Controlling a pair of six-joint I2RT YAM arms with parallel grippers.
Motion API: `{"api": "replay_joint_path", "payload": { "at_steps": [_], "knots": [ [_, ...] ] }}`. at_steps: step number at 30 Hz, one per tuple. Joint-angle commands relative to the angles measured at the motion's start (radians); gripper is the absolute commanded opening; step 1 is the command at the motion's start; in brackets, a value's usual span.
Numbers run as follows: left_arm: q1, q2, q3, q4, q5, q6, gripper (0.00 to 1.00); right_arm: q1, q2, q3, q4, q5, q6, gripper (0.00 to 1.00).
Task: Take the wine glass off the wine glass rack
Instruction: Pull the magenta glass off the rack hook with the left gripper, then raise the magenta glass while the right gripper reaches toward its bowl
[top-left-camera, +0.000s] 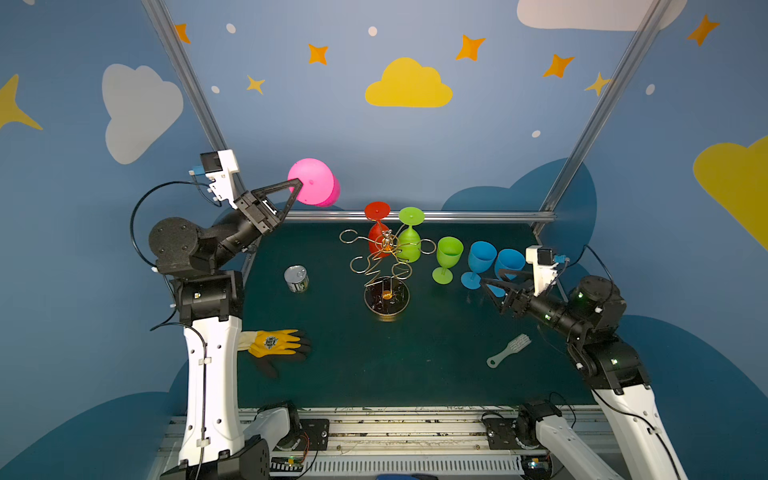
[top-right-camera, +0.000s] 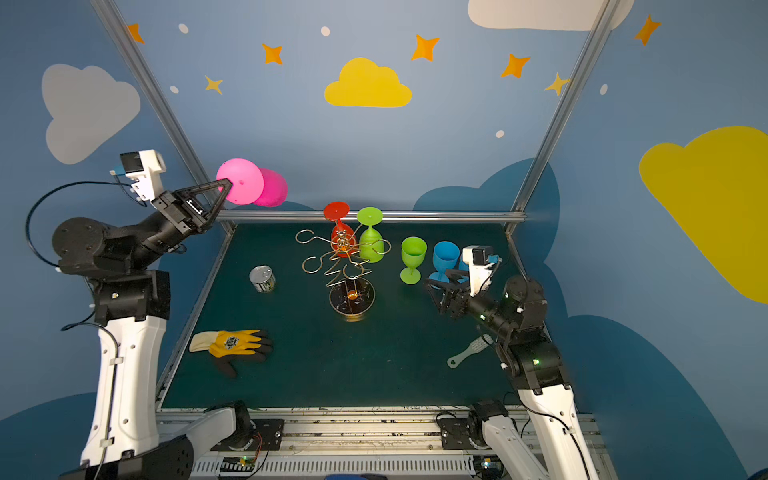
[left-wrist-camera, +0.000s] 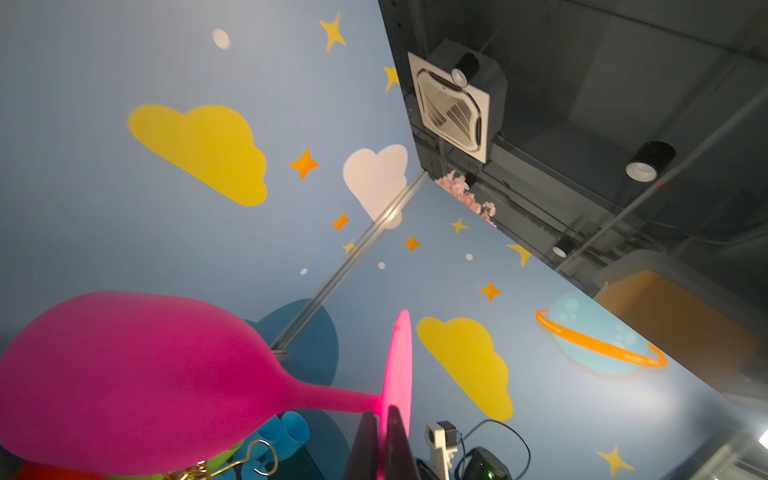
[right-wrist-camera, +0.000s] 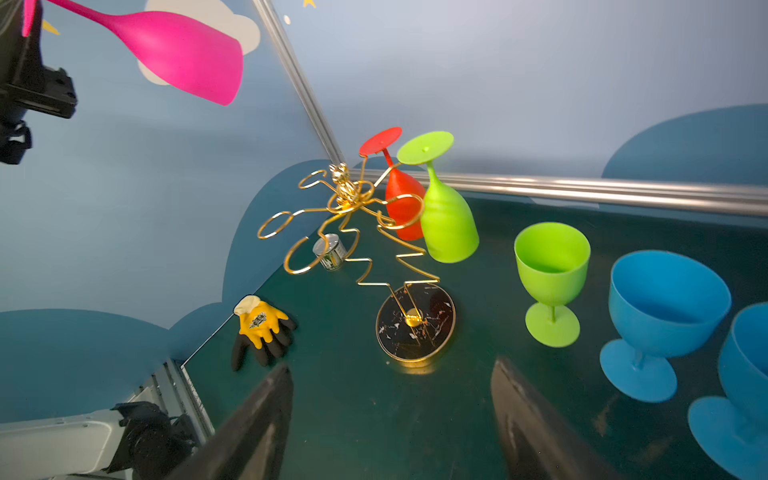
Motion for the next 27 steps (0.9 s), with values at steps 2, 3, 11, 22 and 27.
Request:
{"api": "replay_joint_path", "payload": {
  "at_steps": [2,3,11,22,27],
  "knots": [
    [-0.101,0.057,0.040,0.021,0.064,-0.047,0.03,0.082,0.053,0.092,0.154,0.008,-0.048,0.75],
    [-0.125,0.064,0.050,0.007,0.069,-0.041,0.03,0.106,0.065,0.103,0.174,0.008,-0.062,0.75],
    [-0.311,0.126,0.039,0.007,0.109,-0.058,0.03,0.267,0.113,0.078,0.309,0.005,-0.237,0.78],
    [-0.454,0.184,0.066,-0.054,0.115,-0.043,0.03,0.327,0.124,0.013,0.459,0.041,-0.395,0.87],
    [-0.495,0.204,0.046,-0.022,0.115,-0.069,0.03,0.345,0.184,0.042,0.464,0.056,-0.448,0.87]
  ]
}}
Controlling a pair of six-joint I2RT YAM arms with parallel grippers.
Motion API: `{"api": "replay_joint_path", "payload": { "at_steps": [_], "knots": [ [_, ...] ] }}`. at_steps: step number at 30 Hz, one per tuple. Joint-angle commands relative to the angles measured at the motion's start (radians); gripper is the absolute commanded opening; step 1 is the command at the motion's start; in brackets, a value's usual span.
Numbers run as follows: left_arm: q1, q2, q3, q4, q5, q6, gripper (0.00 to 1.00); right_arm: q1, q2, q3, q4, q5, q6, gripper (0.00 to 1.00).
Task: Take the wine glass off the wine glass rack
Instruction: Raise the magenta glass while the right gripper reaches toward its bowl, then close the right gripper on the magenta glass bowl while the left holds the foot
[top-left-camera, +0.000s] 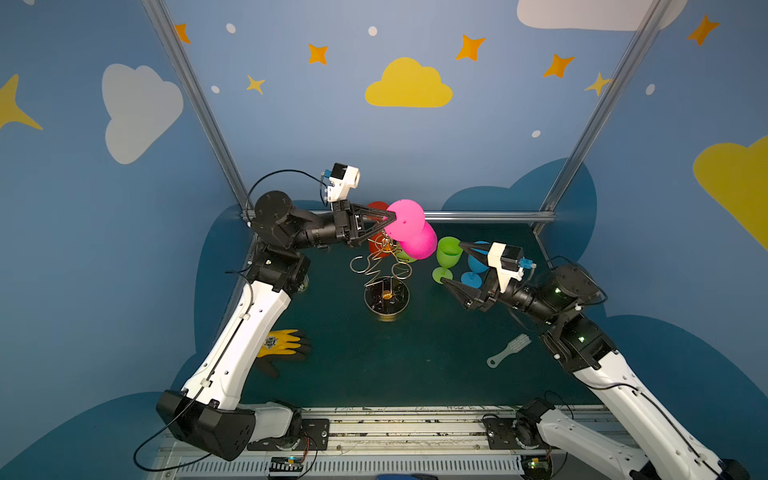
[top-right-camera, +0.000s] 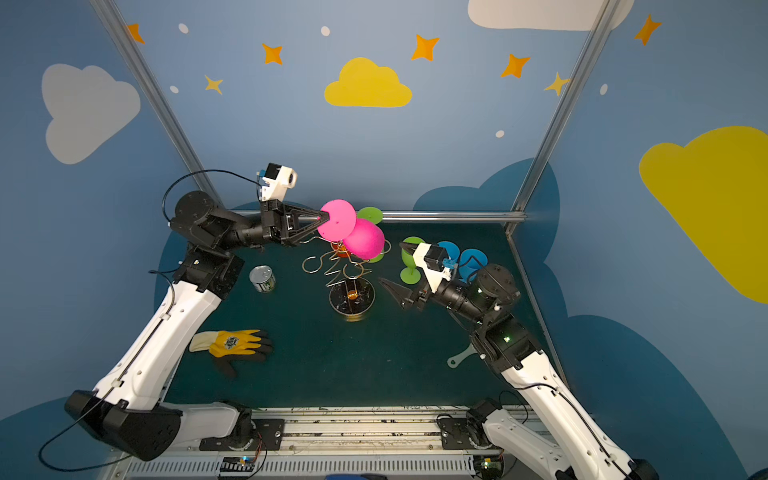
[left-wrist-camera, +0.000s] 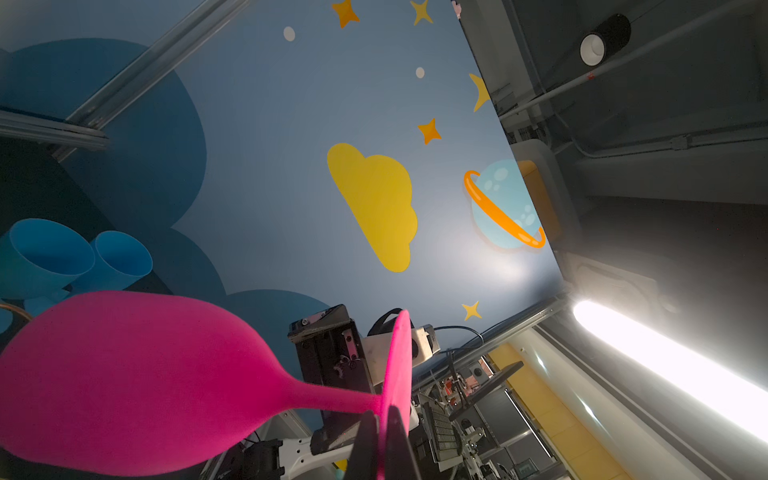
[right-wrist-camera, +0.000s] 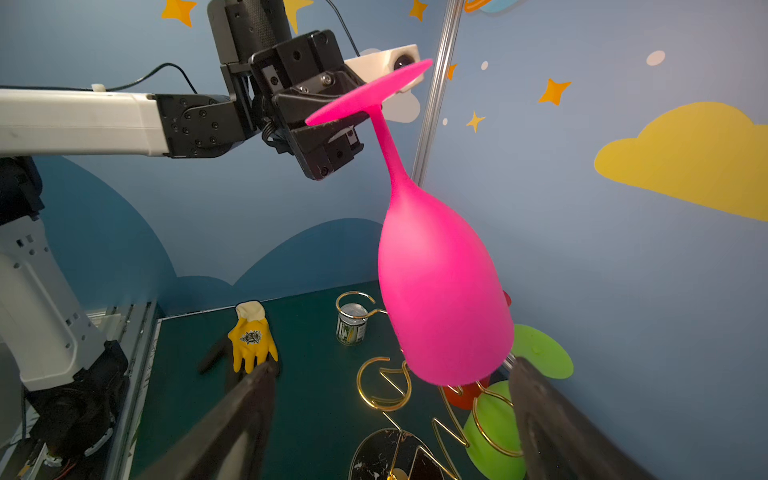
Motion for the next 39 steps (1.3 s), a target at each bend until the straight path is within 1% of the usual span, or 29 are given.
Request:
{"api": "replay_joint_path", "payload": {
  "at_steps": [1,5,11,17,23,24,26,27,28,29,33,34,36,39],
  "knots": [
    [-0.019,0.006,0.008,0.027,0.005,-0.001,0.03,0.012,0.039,0.044,0.040,0.012,-0.062,0.87],
    [-0.045,0.018,0.009,0.022,0.011,0.001,0.03,0.020,0.102,0.090,0.029,0.018,-0.084,0.87],
    [-0.067,0.027,-0.001,0.031,0.015,-0.002,0.03,0.028,0.185,0.120,0.047,0.012,-0.081,0.87],
    [-0.081,0.040,-0.032,0.113,0.025,-0.072,0.03,0.034,0.237,0.124,0.074,0.039,-0.069,0.87],
    [-0.089,0.046,-0.029,0.132,0.038,-0.084,0.03,0.040,0.269,0.136,0.065,0.048,-0.058,0.86],
    [-0.089,0.044,-0.030,0.134,0.038,-0.083,0.03,0.041,0.267,0.132,0.066,0.052,-0.053,0.85],
    [-0.089,0.045,-0.034,0.137,0.037,-0.081,0.03,0.042,0.263,0.128,0.052,0.055,-0.048,0.79],
    [-0.089,0.045,-0.034,0.140,0.037,-0.080,0.03,0.044,0.260,0.127,0.048,0.062,-0.044,0.75],
    [-0.090,0.048,-0.035,0.143,0.035,-0.079,0.03,0.045,0.255,0.122,0.041,0.063,-0.041,0.67],
    [-0.089,0.048,-0.033,0.146,0.034,-0.078,0.03,0.046,0.248,0.116,0.038,0.061,-0.037,0.62],
    [-0.090,0.050,-0.029,0.136,0.009,-0.043,0.04,0.053,0.208,0.089,0.018,0.078,-0.016,0.49],
    [-0.089,0.049,-0.023,0.119,0.002,-0.025,0.06,0.055,0.194,0.081,0.011,0.082,-0.007,0.46],
    [-0.089,0.046,-0.014,0.094,-0.008,0.014,0.13,0.058,0.163,0.060,0.004,0.095,0.012,0.43],
    [-0.087,0.036,-0.004,0.039,-0.016,0.094,0.36,0.058,0.119,0.041,-0.036,0.102,0.038,0.38]
  ]
}}
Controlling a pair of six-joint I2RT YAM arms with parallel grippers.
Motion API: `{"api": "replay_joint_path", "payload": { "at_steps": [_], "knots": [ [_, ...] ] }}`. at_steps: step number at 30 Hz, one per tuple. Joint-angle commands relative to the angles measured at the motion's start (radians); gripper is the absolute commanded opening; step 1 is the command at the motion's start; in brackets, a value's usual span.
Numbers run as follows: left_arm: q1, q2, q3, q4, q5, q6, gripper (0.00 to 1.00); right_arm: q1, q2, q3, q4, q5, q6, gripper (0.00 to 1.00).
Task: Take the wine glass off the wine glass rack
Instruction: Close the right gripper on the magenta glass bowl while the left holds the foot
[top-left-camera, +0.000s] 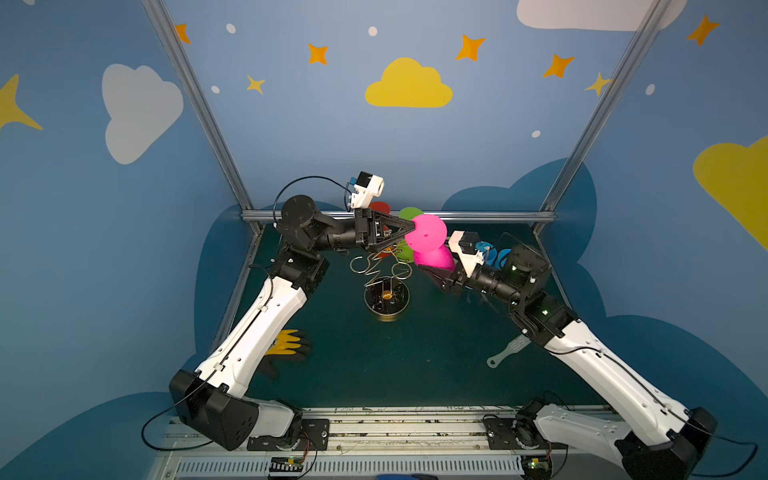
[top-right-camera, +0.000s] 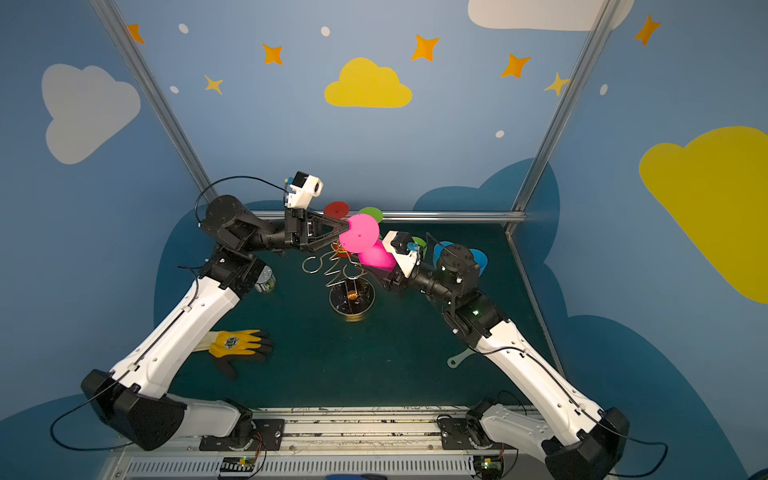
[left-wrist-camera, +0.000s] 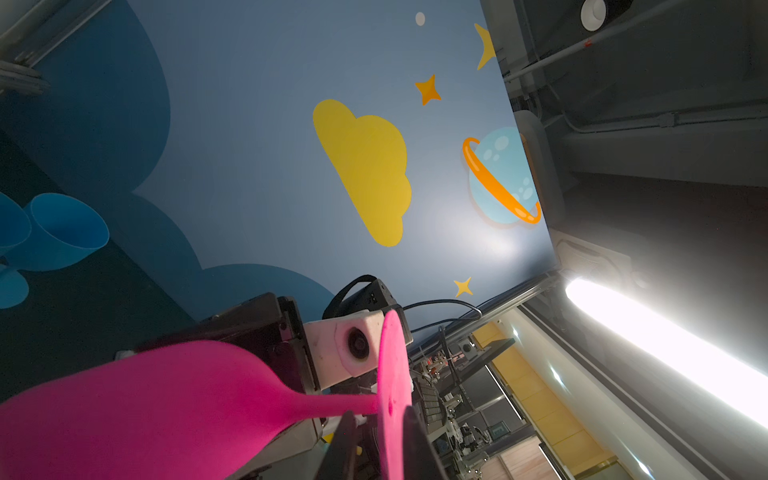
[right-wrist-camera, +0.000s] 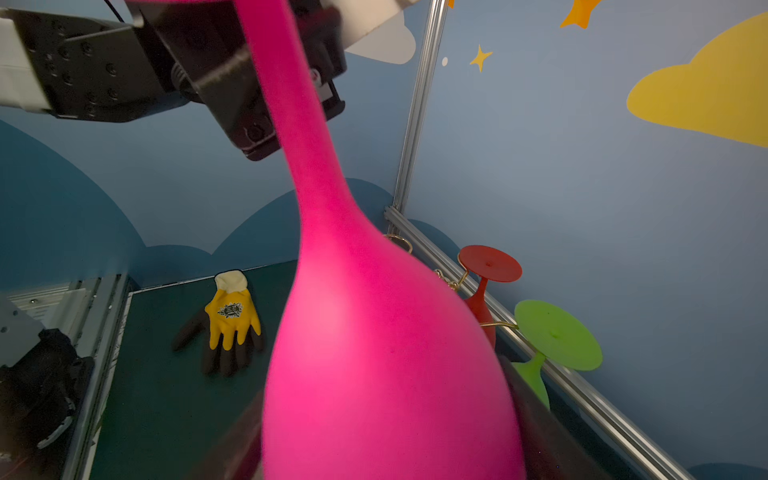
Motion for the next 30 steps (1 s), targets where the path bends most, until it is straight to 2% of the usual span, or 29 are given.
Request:
{"api": "replay_joint_path", "payload": {
  "at_steps": [1,6,9,11,15,17,19,22,30],
  "knots": [
    [0.004,-0.021,0.023,-0.050,-0.015,0.132,0.45,0.006,-0.065,-0.009,-0.048,0.021,0.060,0.37],
    [0.016,-0.039,0.017,-0.187,-0.069,0.374,0.58,0.008,-0.154,-0.017,-0.226,0.077,0.128,0.31],
    [0.012,-0.060,0.005,-0.283,-0.150,0.620,0.60,0.008,-0.201,-0.018,-0.332,0.127,0.153,0.30],
    [0.003,-0.082,-0.023,-0.343,-0.255,0.799,0.59,0.008,-0.217,-0.011,-0.401,0.146,0.166,0.30],
    [-0.042,-0.157,-0.173,-0.289,-0.450,1.212,0.57,0.008,-0.223,0.011,-0.513,0.173,0.226,0.28],
    [-0.081,-0.202,-0.277,-0.202,-0.542,1.422,0.57,0.008,-0.209,0.041,-0.566,0.163,0.257,0.27],
    [-0.115,-0.232,-0.352,-0.115,-0.586,1.568,0.56,0.008,-0.196,0.058,-0.593,0.140,0.269,0.26],
    [-0.145,-0.244,-0.381,-0.079,-0.590,1.690,0.56,0.009,-0.186,0.066,-0.589,0.116,0.280,0.23],
    [-0.192,-0.241,-0.387,-0.039,-0.586,1.807,0.54,0.017,-0.126,0.099,-0.576,0.052,0.307,0.22]
  ]
}}
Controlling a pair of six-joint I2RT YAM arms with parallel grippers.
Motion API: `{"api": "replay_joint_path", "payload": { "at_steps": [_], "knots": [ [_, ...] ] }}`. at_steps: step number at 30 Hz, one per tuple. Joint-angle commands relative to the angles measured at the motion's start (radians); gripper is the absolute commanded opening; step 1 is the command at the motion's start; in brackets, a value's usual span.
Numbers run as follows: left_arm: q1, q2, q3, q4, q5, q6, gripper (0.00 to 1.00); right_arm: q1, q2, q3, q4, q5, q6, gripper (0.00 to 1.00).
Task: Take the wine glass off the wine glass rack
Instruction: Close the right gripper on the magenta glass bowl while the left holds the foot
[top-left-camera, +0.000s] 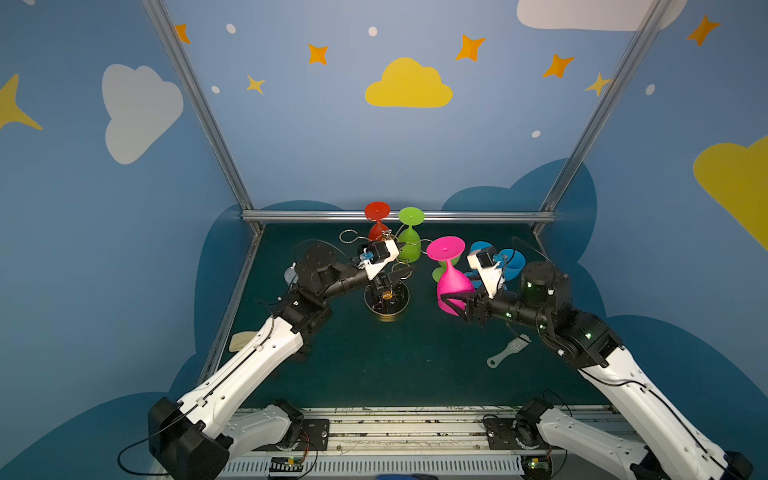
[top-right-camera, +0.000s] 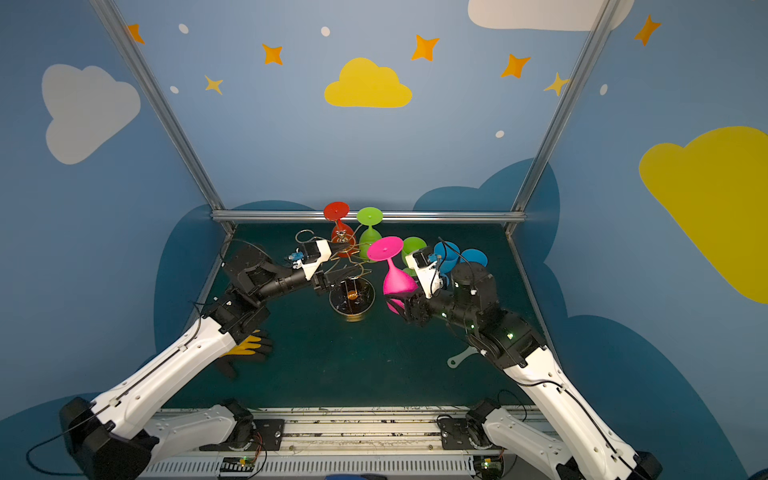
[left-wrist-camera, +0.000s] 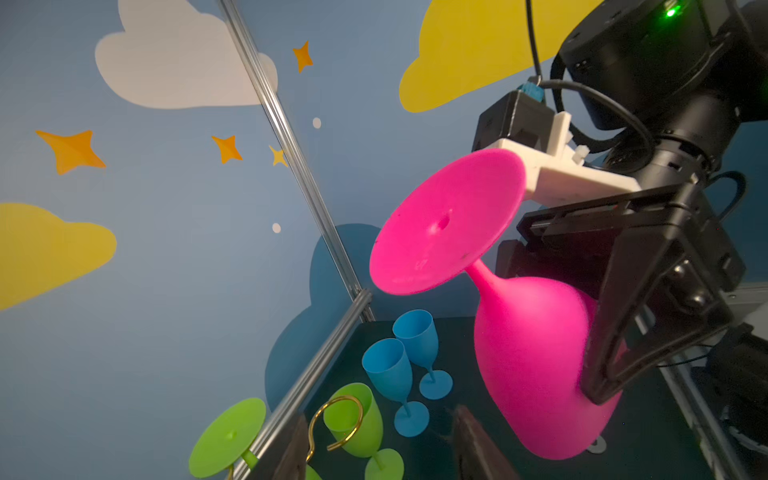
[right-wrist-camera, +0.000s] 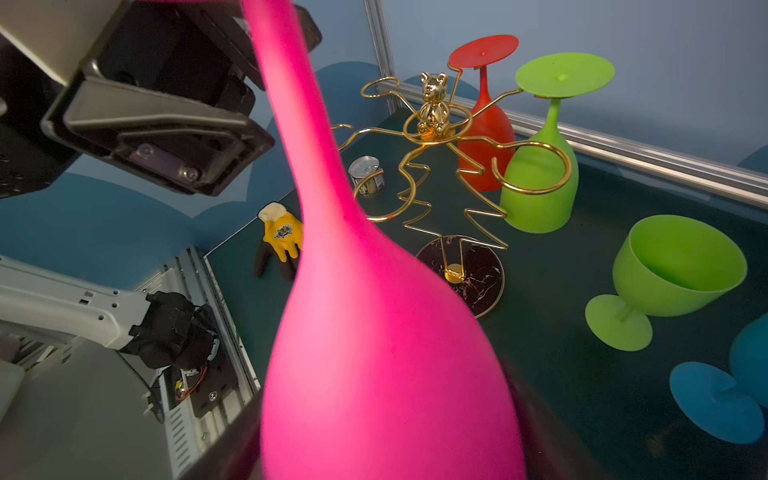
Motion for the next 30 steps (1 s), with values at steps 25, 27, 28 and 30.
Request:
{"api": "replay_joint_path", "payload": {
  "at_steps": [25,27,28,30],
  "knots": [
    [-0.032,0.005,0.007,0.042,-0.047,0.144,0.32,0.101,0.135,0.078,-0.001,-0.059,0.045,0.20],
    [-0.031,0.005,0.007,0.043,-0.051,0.143,0.23,0.104,0.138,0.079,-0.003,-0.056,0.045,0.21],
    [-0.031,0.003,0.005,0.047,-0.057,0.142,0.18,0.103,0.138,0.080,-0.003,-0.055,0.047,0.23],
    [-0.032,0.000,-0.001,0.053,-0.070,0.142,0.13,0.105,0.135,0.078,0.002,-0.049,0.050,0.29]
  ]
}}
